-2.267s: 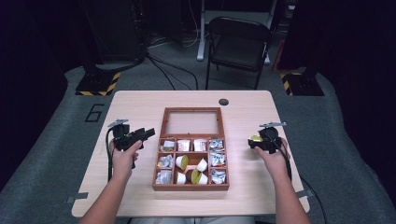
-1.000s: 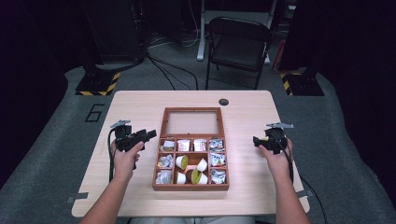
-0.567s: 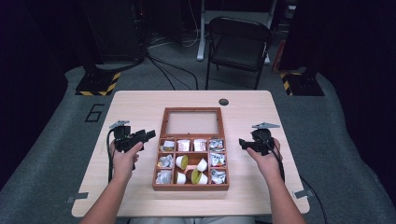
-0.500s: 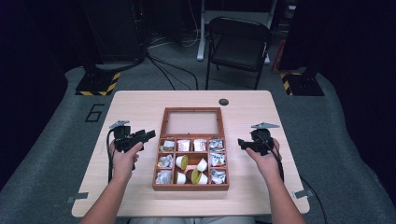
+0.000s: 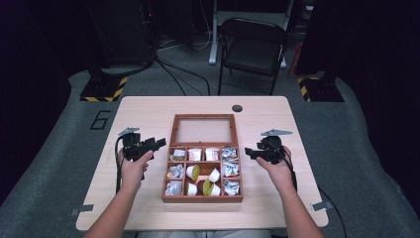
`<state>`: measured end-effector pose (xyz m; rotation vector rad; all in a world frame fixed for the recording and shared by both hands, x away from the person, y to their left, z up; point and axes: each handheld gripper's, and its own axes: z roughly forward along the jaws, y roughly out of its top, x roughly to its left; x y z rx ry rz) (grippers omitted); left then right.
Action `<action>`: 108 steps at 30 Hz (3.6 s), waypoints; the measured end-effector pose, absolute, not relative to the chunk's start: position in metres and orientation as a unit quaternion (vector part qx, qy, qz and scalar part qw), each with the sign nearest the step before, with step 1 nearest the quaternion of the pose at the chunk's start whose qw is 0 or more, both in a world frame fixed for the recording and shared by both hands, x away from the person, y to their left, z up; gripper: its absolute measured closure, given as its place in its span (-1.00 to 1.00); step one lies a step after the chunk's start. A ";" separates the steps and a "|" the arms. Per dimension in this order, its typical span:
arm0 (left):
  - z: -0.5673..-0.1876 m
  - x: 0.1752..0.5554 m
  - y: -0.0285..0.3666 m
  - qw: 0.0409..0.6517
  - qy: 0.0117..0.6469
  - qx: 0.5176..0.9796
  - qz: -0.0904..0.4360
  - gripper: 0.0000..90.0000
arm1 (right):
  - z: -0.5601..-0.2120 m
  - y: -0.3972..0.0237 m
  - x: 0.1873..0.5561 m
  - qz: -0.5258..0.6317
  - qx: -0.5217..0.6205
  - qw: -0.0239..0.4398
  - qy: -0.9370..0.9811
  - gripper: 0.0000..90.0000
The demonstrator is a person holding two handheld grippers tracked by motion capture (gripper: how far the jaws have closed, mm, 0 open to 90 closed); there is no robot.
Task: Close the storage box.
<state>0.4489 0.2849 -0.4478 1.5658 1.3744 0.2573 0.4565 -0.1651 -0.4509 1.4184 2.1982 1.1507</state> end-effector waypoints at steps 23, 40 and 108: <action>-0.434 0.472 0.262 0.488 0.546 0.672 0.112 -0.13 | -0.420 -0.133 0.473 0.415 0.483 0.116 0.763 -0.22; -0.429 0.488 0.252 0.488 0.553 0.668 0.100 -0.26 | -0.403 -0.126 0.486 0.424 0.484 0.124 0.756 -0.27; -0.472 0.545 0.231 0.427 0.598 0.674 0.078 -0.16 | -0.469 -0.097 0.549 0.398 0.555 0.080 0.726 -0.15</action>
